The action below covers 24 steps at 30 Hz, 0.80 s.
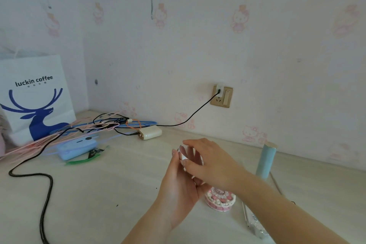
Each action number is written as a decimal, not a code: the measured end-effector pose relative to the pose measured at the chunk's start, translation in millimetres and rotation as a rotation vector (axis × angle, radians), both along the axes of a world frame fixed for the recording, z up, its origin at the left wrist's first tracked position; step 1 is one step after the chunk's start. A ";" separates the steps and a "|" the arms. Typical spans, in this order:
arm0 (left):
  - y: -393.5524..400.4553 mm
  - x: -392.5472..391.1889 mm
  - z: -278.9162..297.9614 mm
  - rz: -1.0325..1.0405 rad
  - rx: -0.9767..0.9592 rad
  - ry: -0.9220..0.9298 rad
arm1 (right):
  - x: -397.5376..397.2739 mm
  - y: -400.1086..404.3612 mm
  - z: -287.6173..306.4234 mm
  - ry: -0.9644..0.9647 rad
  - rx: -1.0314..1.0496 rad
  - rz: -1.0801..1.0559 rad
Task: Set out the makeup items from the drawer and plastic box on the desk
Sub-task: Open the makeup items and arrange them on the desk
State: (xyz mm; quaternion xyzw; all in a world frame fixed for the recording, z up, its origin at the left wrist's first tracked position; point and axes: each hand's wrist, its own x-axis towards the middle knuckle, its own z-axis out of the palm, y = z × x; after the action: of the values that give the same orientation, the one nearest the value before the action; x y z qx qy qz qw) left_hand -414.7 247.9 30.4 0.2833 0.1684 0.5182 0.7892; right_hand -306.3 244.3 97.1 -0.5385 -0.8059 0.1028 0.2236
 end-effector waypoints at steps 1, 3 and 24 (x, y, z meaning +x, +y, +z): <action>0.5 2.4 -0.9 -0.002 0.004 -0.005 | 0.3 0.4 -1.7 -0.010 0.008 -0.004; 3.0 6.8 -4.1 -0.001 0.008 -0.008 | 1.8 1.4 -4.8 -0.034 0.013 -0.016; 43.5 14.6 6.5 0.131 -0.179 -0.085 | -18.3 38.1 -18.2 -0.204 0.145 -0.116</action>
State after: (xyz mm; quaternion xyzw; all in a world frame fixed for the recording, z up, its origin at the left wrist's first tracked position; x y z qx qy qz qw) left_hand -400.1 291.3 36.9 0.1779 0.1988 0.5630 0.7822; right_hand -324.6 282.5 78.9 -0.5745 -0.7972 -0.0240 0.1842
